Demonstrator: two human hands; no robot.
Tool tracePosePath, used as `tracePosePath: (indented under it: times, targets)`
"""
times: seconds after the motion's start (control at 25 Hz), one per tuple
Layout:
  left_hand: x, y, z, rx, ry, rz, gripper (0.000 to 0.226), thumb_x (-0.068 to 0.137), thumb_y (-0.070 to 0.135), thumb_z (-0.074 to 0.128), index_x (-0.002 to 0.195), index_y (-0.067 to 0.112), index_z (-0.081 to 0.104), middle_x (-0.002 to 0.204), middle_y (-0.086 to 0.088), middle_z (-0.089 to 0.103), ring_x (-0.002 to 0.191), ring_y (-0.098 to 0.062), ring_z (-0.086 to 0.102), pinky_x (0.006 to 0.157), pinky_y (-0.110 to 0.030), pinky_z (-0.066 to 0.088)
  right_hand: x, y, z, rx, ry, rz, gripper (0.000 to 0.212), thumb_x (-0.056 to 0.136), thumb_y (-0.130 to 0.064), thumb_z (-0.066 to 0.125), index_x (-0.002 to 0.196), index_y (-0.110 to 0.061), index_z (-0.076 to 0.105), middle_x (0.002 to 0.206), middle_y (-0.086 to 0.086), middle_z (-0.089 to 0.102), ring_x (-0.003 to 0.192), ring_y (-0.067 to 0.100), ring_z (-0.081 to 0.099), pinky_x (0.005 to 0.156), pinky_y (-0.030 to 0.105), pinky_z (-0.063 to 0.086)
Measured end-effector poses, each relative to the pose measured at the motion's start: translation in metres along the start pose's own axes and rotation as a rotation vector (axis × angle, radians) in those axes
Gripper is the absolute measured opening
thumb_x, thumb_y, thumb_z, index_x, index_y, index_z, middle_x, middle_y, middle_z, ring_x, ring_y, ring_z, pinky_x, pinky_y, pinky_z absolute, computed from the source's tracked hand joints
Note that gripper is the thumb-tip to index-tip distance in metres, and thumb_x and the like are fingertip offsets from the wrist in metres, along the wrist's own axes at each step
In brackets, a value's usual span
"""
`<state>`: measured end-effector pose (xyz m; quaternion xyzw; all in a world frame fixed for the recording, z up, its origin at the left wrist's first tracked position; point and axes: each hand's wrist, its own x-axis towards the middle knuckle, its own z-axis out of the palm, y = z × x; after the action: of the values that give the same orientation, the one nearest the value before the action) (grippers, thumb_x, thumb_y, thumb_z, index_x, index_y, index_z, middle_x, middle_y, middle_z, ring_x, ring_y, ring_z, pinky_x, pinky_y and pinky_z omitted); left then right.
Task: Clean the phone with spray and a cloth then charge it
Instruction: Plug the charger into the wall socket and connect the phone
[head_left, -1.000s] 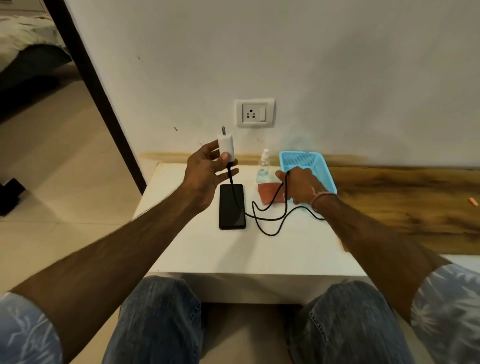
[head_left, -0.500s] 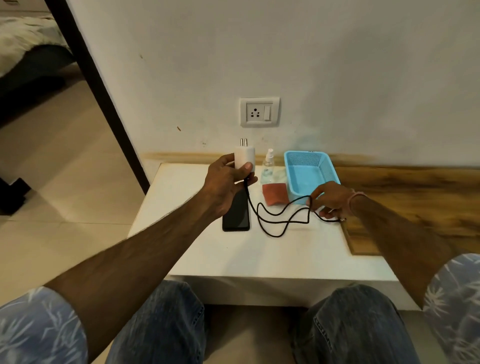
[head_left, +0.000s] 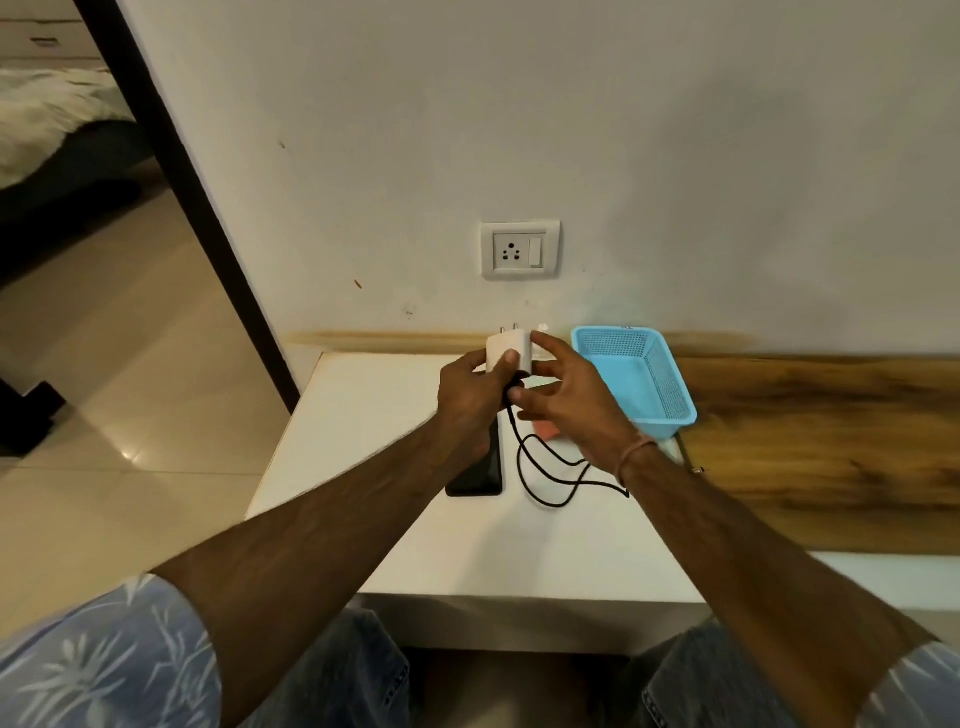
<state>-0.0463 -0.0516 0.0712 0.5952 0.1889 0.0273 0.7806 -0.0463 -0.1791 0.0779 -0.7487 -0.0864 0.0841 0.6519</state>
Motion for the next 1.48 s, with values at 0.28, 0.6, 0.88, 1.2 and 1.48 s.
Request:
tracePosePath:
  times: [0.28, 0.6, 0.88, 1.2, 1.48]
  targets:
    - [0.059, 0.032, 0.012, 0.301, -0.02, 0.119, 0.058, 0.094, -0.01, 0.055, 0.148, 0.007, 0.042, 0.13, -0.021, 0.061, 0.116, -0.036, 0.062, 0.102, -0.047, 0.051, 0.074, -0.008, 0.004, 0.132, 0.263, 0.055, 0.056, 0.083, 0.007, 0.068, 0.133, -0.011, 0.053, 0.11, 0.021, 0.069, 0.092, 0.032, 0.07, 0.08, 0.047, 0.059]
    - [0.118, 0.045, 0.025, 0.34, 0.035, 0.162, 0.056, 0.093, -0.008, 0.061, 0.144, 0.008, 0.048, 0.126, -0.021, 0.065, 0.103, -0.032, 0.069, 0.093, -0.043, 0.057, 0.143, -0.008, 0.001, -0.137, 0.307, 0.024, 0.05, 0.085, -0.006, 0.07, 0.132, -0.011, 0.055, 0.112, 0.015, 0.07, 0.079, 0.023, 0.071, 0.07, 0.031, 0.06]
    - [0.151, 0.041, 0.031, 0.383, 0.012, 0.219, 0.054, 0.093, -0.004, 0.062, 0.144, 0.01, 0.05, 0.125, -0.02, 0.067, 0.105, -0.032, 0.069, 0.094, -0.042, 0.057, 0.18, 0.003, -0.005, -0.199, 0.35, 0.01, 0.051, 0.084, -0.006, 0.071, 0.133, -0.01, 0.055, 0.115, 0.016, 0.068, 0.078, 0.025, 0.072, 0.074, 0.037, 0.061]
    - [0.168, 0.034, 0.035, 0.323, 0.029, 0.262, 0.049, 0.094, -0.002, 0.062, 0.141, 0.008, 0.052, 0.124, -0.018, 0.067, 0.098, -0.026, 0.067, 0.088, -0.037, 0.06, 0.196, 0.008, -0.01, -0.216, 0.383, -0.008, 0.049, 0.083, -0.011, 0.073, 0.13, -0.009, 0.059, 0.115, 0.014, 0.069, 0.074, 0.022, 0.072, 0.07, 0.033, 0.061]
    - [0.174, 0.038, 0.039, 0.317, 0.066, 0.257, 0.048, 0.091, -0.005, 0.065, 0.138, 0.002, 0.055, 0.122, -0.023, 0.066, 0.1, -0.031, 0.068, 0.08, -0.033, 0.061, 0.204, 0.01, -0.012, -0.215, 0.401, -0.006, 0.047, 0.083, -0.01, 0.073, 0.128, -0.007, 0.06, 0.115, 0.015, 0.069, 0.077, 0.024, 0.072, 0.071, 0.034, 0.061]
